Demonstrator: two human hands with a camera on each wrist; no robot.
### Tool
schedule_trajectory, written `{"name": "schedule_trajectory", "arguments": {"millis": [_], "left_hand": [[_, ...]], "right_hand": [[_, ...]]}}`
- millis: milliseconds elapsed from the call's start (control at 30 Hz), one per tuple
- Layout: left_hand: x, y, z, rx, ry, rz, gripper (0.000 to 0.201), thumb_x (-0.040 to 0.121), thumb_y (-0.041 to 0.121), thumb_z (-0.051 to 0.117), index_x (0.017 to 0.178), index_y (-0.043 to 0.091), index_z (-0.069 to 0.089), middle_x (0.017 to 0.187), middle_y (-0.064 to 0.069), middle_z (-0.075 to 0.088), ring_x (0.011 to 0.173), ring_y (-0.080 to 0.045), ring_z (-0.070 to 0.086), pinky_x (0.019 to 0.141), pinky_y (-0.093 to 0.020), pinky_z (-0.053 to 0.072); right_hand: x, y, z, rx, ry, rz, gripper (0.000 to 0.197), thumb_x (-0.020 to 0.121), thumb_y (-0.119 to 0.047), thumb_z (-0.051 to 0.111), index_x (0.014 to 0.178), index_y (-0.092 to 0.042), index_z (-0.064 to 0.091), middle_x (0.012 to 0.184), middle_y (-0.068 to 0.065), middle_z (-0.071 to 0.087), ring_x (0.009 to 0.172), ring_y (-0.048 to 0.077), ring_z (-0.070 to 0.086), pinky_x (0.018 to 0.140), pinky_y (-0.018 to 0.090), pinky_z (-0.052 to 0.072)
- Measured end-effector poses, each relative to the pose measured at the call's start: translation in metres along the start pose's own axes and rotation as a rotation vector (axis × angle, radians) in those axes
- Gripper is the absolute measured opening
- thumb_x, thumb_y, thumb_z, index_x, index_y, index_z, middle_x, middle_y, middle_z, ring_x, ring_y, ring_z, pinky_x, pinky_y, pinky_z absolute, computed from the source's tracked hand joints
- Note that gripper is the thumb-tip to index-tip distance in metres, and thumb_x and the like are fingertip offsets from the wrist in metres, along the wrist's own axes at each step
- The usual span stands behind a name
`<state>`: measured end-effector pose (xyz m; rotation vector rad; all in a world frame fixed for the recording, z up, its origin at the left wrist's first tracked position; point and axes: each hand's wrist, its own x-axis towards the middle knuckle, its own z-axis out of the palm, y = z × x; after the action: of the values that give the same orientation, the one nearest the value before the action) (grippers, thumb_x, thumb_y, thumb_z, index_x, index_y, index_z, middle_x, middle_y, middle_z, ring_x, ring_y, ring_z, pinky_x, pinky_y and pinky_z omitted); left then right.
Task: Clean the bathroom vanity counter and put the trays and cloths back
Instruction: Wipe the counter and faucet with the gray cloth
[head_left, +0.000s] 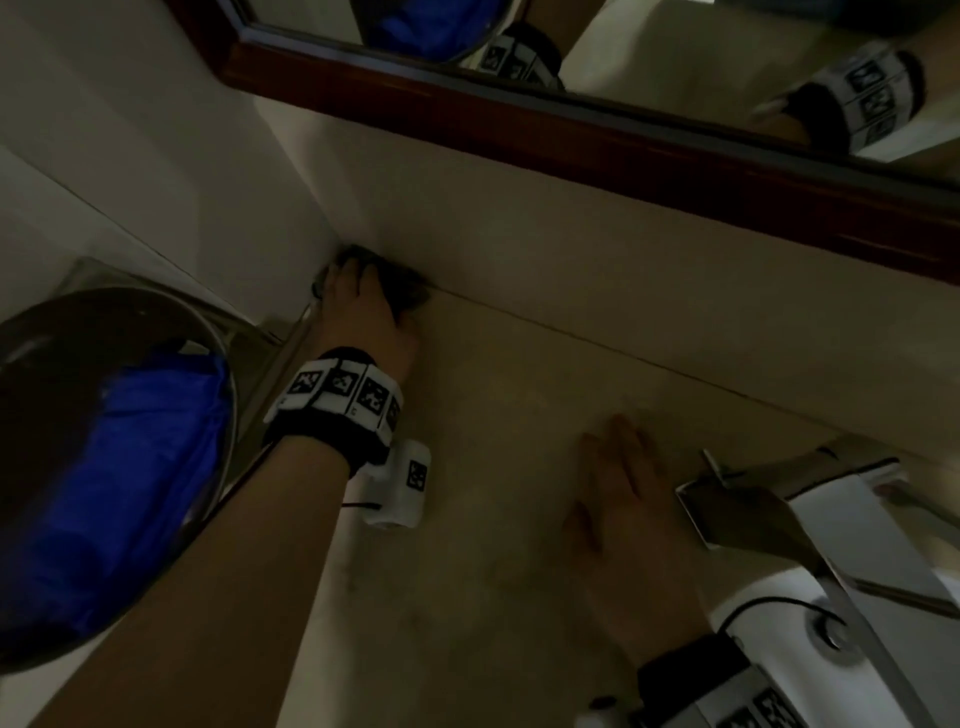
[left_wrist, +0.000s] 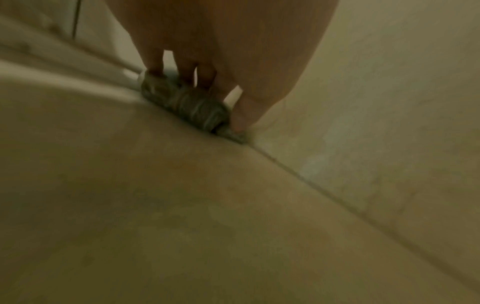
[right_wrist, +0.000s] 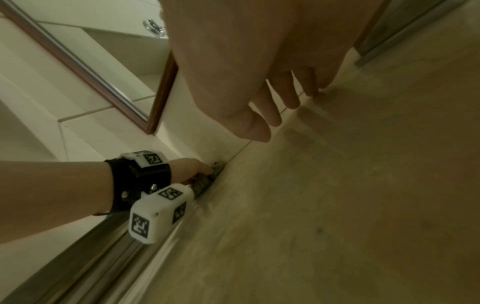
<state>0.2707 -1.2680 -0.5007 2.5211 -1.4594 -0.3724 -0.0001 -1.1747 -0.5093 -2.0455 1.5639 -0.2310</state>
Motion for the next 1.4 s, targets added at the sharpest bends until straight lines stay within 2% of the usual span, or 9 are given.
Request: {"name": "schedule_trajectory", "arguments": {"millis": [133,333,433,533,633,833,1000,1167,1400], "left_hand": [[0.002,0.005,0.006,-0.005,-0.013,-0.037,0.061,0.095,0.027,0.041,0.150,0.008,0.022,0.158,-0.011,0.015,0.146,-0.026,0.011,0.119,-0.041,0.011],[-0.023,0.040,0.022,-0.035,-0.031,0.010,0.060,0.095,0.036,0.039,0.148,0.011,0.029,0.157,-0.008,0.021,0.144,-0.025,0.018,0.119,-0.040,0.013],[-0.070,0.078,0.036,-0.045,-0.107,0.237,0.064,0.092,0.035,0.045,0.149,0.013,0.027,0.157,-0.007,0.021,0.144,-0.024,0.018,0.119,-0.037,0.011],[-0.116,0.107,0.050,-0.089,-0.249,0.425,0.074,0.088,0.032,0.052,0.152,0.014,0.019,0.159,-0.005,0.012,0.146,-0.021,0.009,0.119,-0.037,0.005],[-0.122,0.110,0.053,-0.091,-0.276,0.490,0.075,0.089,0.031,0.053,0.152,0.018,0.016,0.160,0.000,0.009,0.146,-0.016,0.006,0.119,-0.036,0.004],[-0.079,0.065,0.038,-0.065,-0.162,0.362,0.069,0.089,0.028,0.054,0.151,0.022,0.023,0.159,0.000,0.015,0.147,-0.020,0.009,0.120,-0.037,0.012],[-0.046,0.012,0.020,-0.021,-0.087,0.167,0.067,0.089,0.025,0.053,0.150,0.015,0.026,0.157,-0.006,0.020,0.145,-0.026,0.014,0.119,-0.038,0.015],[-0.078,0.025,0.028,-0.066,-0.076,0.258,0.067,0.090,0.014,0.053,0.151,0.011,0.024,0.158,-0.008,0.018,0.146,-0.025,0.012,0.117,-0.030,0.004],[-0.187,0.043,0.046,-0.218,-0.272,0.544,0.063,0.084,0.014,0.049,0.145,0.010,0.035,0.154,-0.005,0.028,0.143,-0.024,0.023,0.116,-0.044,0.024]], "right_hand": [[-0.003,0.008,-0.005,0.040,0.003,0.059,0.062,0.086,-0.010,0.061,0.144,-0.009,0.038,0.158,0.010,0.018,0.147,0.027,0.011,0.111,0.036,0.022],[-0.009,0.013,-0.013,0.071,-0.007,0.052,0.064,0.089,-0.009,0.059,0.147,-0.011,0.031,0.159,0.007,0.012,0.144,0.028,0.021,0.111,0.047,0.035],[-0.009,0.011,-0.016,0.116,0.013,0.050,0.061,0.091,-0.006,0.055,0.147,-0.010,0.031,0.159,0.005,0.016,0.140,0.022,0.027,0.110,0.026,0.029],[-0.008,0.009,-0.021,0.159,0.039,0.053,0.060,0.094,-0.009,0.053,0.149,-0.014,0.029,0.158,0.002,0.020,0.141,0.014,0.022,0.104,0.001,0.008],[-0.010,0.010,-0.026,0.186,0.054,0.029,0.061,0.094,-0.005,0.052,0.149,-0.014,0.027,0.157,0.004,0.021,0.138,0.006,0.020,0.099,-0.007,0.004],[-0.020,0.009,-0.034,0.211,-0.061,0.074,0.068,0.095,-0.005,0.048,0.151,-0.021,0.013,0.160,-0.006,0.002,0.116,-0.006,0.030,0.093,0.005,0.020],[-0.019,0.013,-0.029,0.222,-0.069,0.070,0.066,0.095,-0.006,0.048,0.152,-0.020,0.017,0.160,-0.007,0.002,0.125,-0.005,0.021,0.095,-0.003,0.010],[-0.020,0.012,-0.025,0.206,-0.064,0.065,0.063,0.095,-0.008,0.049,0.151,-0.018,0.021,0.160,-0.001,0.008,0.139,0.014,0.026,0.104,0.012,0.016],[-0.033,0.012,-0.020,0.100,-0.161,0.075,0.062,0.092,0.000,0.045,0.150,-0.008,0.023,0.159,0.009,0.013,0.146,0.021,0.013,0.118,0.024,0.007]]}}
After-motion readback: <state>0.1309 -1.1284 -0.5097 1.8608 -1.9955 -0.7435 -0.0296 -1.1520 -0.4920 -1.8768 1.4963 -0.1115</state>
